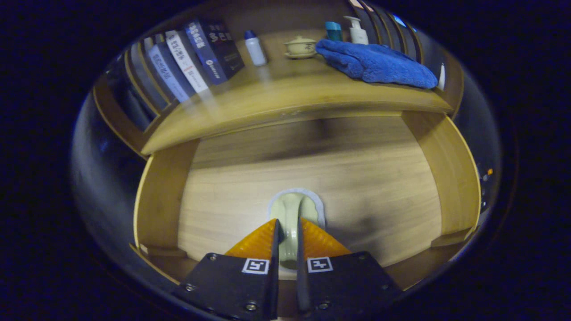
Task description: Pull open the drawer, take out the items inside it, and place them on the countertop above the cabinet.
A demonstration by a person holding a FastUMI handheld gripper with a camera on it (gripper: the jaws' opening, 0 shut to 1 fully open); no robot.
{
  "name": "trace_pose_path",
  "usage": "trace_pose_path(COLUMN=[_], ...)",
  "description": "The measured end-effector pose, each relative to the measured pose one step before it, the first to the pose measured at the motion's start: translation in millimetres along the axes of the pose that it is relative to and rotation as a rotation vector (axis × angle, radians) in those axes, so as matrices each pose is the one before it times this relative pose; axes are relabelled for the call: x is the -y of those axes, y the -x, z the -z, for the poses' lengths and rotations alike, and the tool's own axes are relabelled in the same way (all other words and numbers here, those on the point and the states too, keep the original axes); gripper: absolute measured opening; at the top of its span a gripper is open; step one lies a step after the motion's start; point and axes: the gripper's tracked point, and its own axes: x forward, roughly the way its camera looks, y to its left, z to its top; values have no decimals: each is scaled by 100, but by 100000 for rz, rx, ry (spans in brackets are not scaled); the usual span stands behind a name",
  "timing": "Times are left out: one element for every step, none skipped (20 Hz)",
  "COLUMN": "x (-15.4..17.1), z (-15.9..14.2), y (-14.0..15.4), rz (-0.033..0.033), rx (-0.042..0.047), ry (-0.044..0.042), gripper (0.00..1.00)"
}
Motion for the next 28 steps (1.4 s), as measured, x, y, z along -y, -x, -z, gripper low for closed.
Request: trace_pose_path(x=[358, 260, -126, -456, -682, -645, -420, -248, -348, -345, -278, -519, -389, -14, 116, -176, -413, 24, 389, 231, -57, 337, 176, 178, 116, 40, 249, 206], z=[-536, -275, -395, -703, -1115, -1209, -1368, -1383, -1583, -1363, -1515, -1355, -1838, -1759, -1716, -1505, -2022, -1686, -1355, -1059, -791, -254, 370, 604, 777, 519, 720, 587], y=[680, 721, 563, 730, 999, 919, 920, 1087, 837, 747, 823, 685, 763, 222, 144, 333, 288, 100, 19, 1, -302, -130, -610, -1112, -1104, -1146, -1068, -1107], rz=[2193, 360, -348, -1594, -2731, -2270, -1244, -855, -436, -675, -1040, -1344, -458, 430, 1071, -123, -424, 1103, 1994, 1589, 723, 766, 409, 827, 180, -107, 847, 1053], rx=[2676, 2152, 2394, 2949, 3903, 4456, 4713, 4810, 4725, 4301, 4672, 4376, 5331, 5920, 5860, 5755, 6312, 5479, 4758, 3764, 2125, -583, -1828, -3121, -4103, -3310, -3777, -2990], ry=[946, 761, -178, -905, -1282, -714, -334, 397, 648, 888, -109, 117, 969, 1427, 2189, 1031, 255, 188, -641, -1702, -1510, -373, -139, 19, 273, -25, -444, -647], gripper=[9, 9, 9, 9, 9, 9, 9, 9, 9, 9, 9, 9, 9, 9, 9, 8, 9, 9, 8, 8, 8, 8, 8, 8, 8, 8, 9, 9])
